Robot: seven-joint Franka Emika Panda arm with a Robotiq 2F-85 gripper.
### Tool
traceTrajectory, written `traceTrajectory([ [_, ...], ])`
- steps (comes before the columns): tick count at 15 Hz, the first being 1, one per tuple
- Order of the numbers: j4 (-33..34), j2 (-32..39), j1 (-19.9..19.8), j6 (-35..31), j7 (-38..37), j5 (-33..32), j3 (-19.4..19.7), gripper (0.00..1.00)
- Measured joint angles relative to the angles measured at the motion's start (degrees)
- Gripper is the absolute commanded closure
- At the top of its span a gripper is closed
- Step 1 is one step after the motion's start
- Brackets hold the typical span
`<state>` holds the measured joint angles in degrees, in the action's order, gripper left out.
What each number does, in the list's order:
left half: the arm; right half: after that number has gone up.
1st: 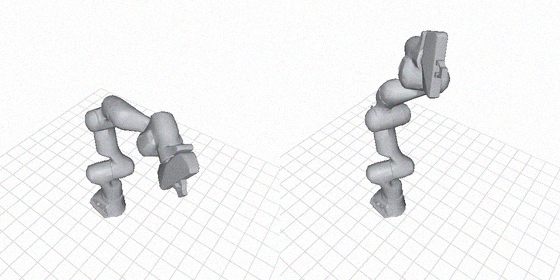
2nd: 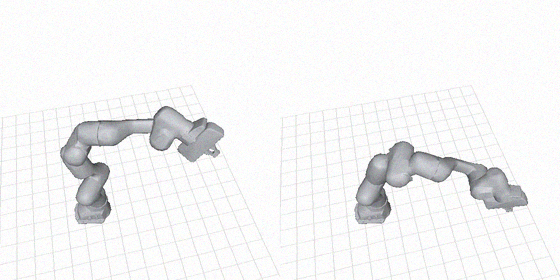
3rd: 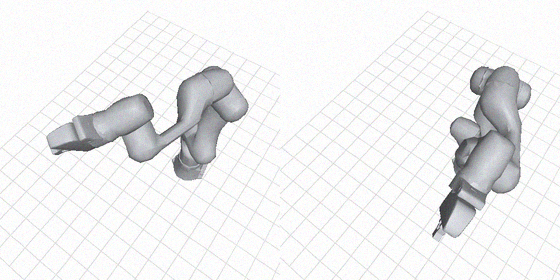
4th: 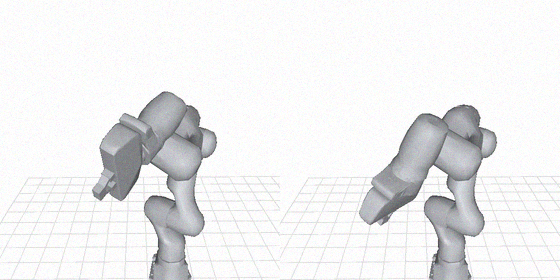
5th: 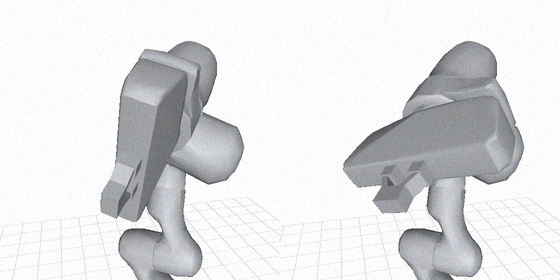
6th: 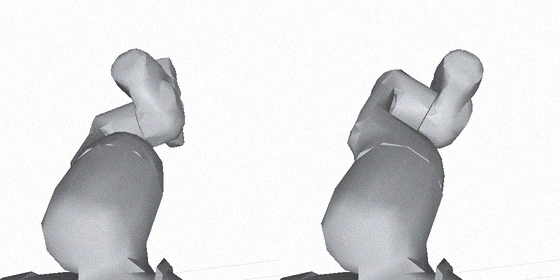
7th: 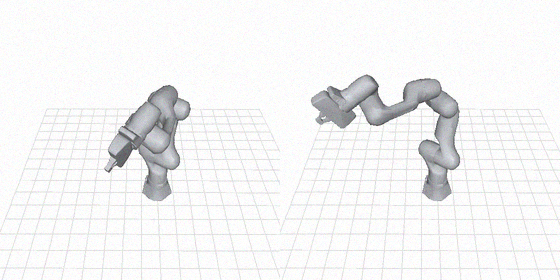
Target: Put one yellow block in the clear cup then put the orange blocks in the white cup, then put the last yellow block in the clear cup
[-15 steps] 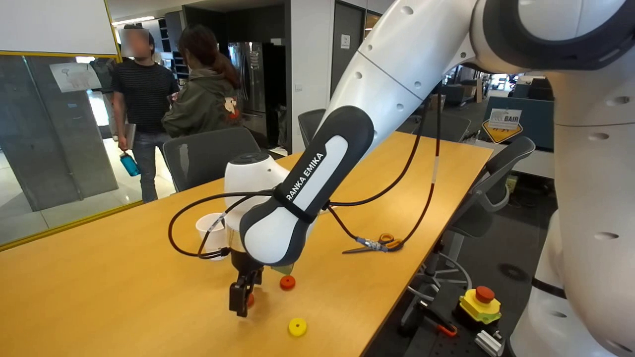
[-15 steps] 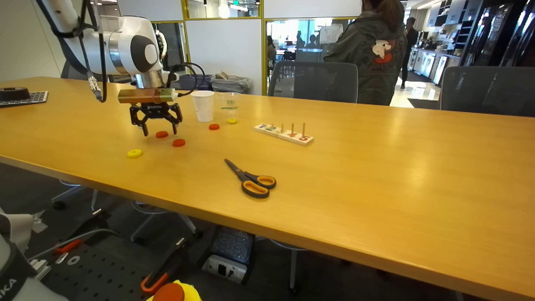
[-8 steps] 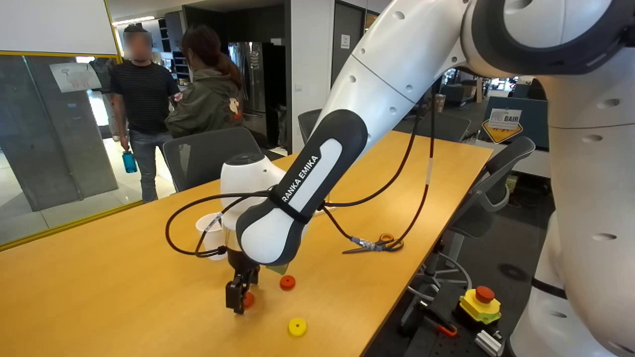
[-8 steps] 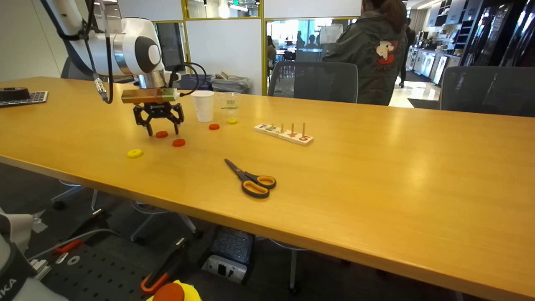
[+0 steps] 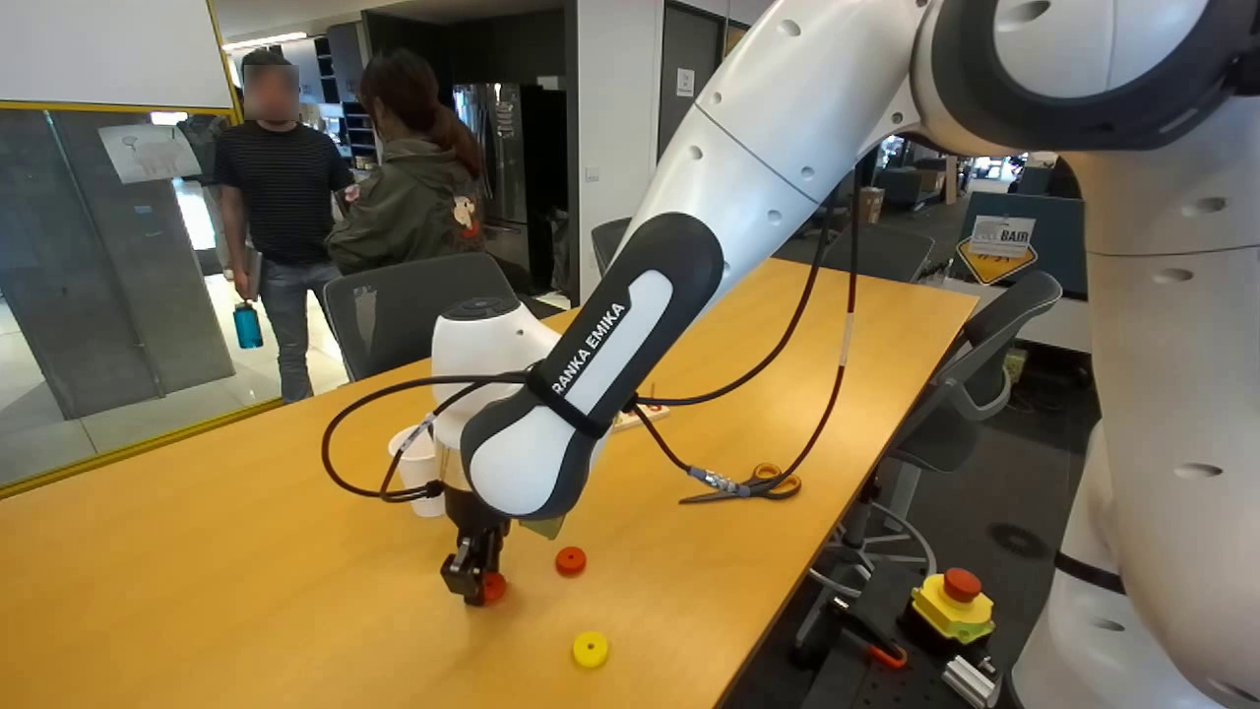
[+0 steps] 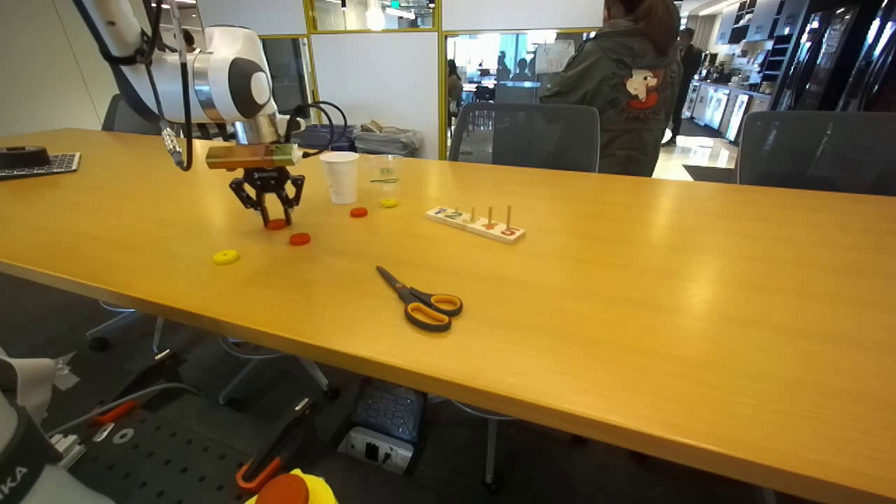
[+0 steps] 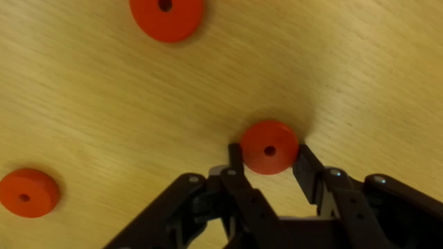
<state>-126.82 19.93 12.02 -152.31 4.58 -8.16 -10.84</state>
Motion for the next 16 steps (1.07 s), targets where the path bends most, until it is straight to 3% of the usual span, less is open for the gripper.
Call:
traceTrajectory([
  [6,2.8,-0.2,0.0,3.7,-0.5,0.0,1.3,0.76],
  [11,10.6,-1.7,0.0,11.2,-0.5,-0.2,2.0,0.76],
  [16,17.8,-1.5,0.0,14.2,-0.5,-1.3,2.8,0.76],
])
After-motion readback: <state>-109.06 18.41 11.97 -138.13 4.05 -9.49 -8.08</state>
